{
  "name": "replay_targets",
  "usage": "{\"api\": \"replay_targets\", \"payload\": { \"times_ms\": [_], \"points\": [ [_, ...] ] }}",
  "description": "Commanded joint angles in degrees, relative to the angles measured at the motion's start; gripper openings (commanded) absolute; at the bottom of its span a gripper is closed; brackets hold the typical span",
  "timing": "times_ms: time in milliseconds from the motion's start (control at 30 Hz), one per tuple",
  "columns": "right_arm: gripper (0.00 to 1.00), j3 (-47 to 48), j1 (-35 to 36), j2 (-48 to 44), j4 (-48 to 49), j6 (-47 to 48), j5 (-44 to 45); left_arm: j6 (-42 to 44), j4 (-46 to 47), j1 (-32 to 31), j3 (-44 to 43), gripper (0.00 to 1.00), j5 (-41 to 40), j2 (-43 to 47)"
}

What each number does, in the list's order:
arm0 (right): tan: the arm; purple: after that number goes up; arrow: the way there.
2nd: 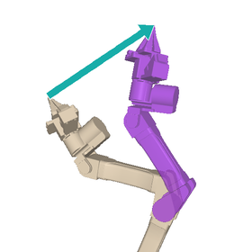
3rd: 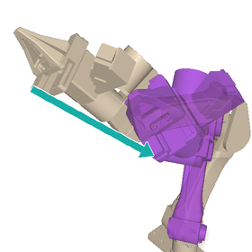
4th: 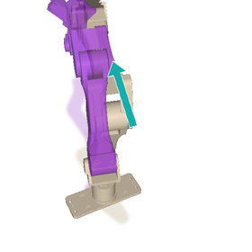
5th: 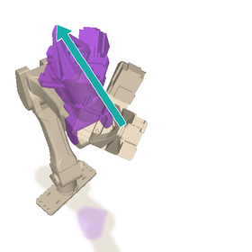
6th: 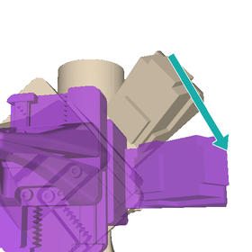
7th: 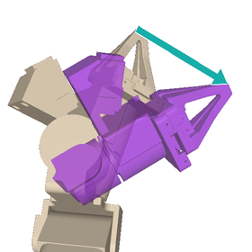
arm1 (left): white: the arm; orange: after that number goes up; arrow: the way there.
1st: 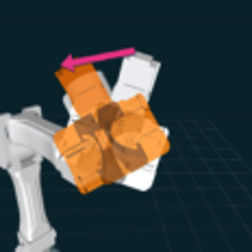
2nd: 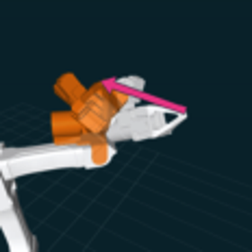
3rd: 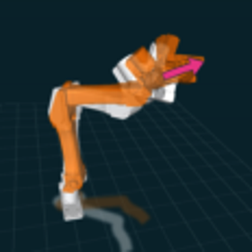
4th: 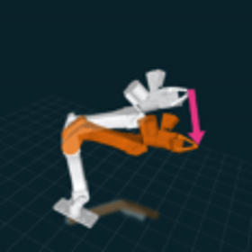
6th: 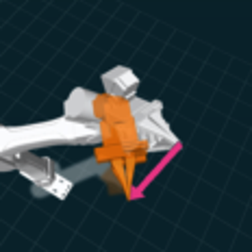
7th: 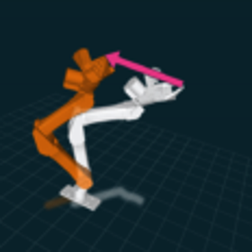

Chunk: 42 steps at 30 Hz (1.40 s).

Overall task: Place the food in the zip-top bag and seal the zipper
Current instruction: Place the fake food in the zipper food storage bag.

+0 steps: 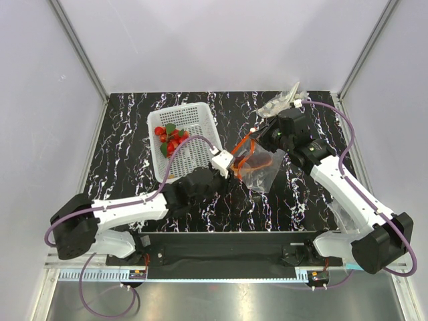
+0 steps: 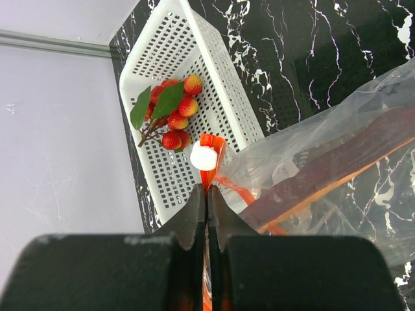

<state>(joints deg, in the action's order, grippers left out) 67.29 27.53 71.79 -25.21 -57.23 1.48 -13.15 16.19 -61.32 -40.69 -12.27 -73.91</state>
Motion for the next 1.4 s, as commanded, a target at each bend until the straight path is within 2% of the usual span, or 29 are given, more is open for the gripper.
{"api": "replay_targets", "payload": {
  "times_ms": [0, 200, 400, 500, 533, 700, 833, 933, 1033, 1133, 1233, 1367],
  "points": [
    [0.00, 1.88, -0.28, -1.21, 2.09, 0.02, 0.81, 1.02, 4.29, 0.59, -3.95, 0.33, 2.60, -2.29],
    [0.00, 1.62, -0.28, -1.47, 2.45, 0.02, 0.46, 1.72, 4.38, 1.64, -5.89, 0.27, 2.52, -5.01],
    [0.00, 1.44, -0.28, -1.83, 2.62, 0.10, -0.07, 2.95, 4.56, 2.43, -8.00, 0.26, 3.04, -7.47],
    [0.00, 1.44, -0.28, -1.92, 2.62, 0.02, -0.07, 4.09, 4.03, 2.52, -9.41, 0.20, 3.13, -9.32],
    [0.00, 1.44, -0.28, -2.00, 2.62, 0.02, -0.07, 4.18, 3.86, 2.52, -9.76, 0.14, 2.96, -10.11],
    [0.00, 1.71, -0.28, -2.35, 2.10, 0.19, 0.37, 4.97, 3.24, 2.52, -11.08, 0.00, 3.22, -12.22],
    [0.00, 2.85, -0.20, -2.01, 0.87, 2.38, 1.60, 6.20, -0.09, 2.43, -12.57, 0.00, 5.06, -11.18],
    [0.00, 4.87, -0.28, -1.48, -0.37, 7.29, 4.15, 7.60, -7.81, 2.52, -15.82, 0.00, 7.86, -8.98],
    [0.00, 7.59, -0.37, 0.19, -1.06, 13.53, 5.11, 9.36, -22.71, 2.52, -20.72, 0.00, 11.72, -7.48],
    [0.00, 11.10, -0.90, 3.44, -1.86, 18.64, 3.98, 10.24, -33.02, 2.52, -26.00, 0.00, 15.42, -7.21],
    [0.00, 14.80, -1.86, 7.13, -2.83, 21.19, 3.10, 9.02, -52.49, 2.43, -35.92, 0.00, 18.15, -9.57],
    [0.00, 14.11, -4.76, 9.33, 3.04, 22.08, -2.68, 7.08, -66.52, 0.77, -48.40, 0.00, 21.06, -12.48]
  ]
}}
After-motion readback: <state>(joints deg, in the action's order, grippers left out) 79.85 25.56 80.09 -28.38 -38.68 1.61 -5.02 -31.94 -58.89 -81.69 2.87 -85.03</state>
